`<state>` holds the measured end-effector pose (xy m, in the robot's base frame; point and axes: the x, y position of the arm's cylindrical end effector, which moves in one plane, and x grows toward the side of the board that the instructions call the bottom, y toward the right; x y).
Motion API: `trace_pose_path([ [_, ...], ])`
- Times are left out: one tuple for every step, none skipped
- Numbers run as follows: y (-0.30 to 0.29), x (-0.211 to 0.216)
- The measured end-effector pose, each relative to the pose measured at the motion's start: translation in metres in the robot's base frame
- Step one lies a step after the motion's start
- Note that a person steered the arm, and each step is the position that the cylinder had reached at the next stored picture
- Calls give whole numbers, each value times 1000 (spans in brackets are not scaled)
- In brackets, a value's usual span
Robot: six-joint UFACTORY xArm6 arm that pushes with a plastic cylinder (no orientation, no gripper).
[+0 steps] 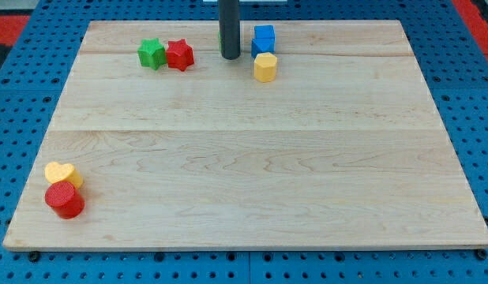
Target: Slide green circle to the top center
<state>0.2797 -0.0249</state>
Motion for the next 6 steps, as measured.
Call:
trace_pose_path([
  [0, -7],
  [0, -15],
  [0, -23],
  [0, -30],
  [0, -34],
  [-22, -21],
])
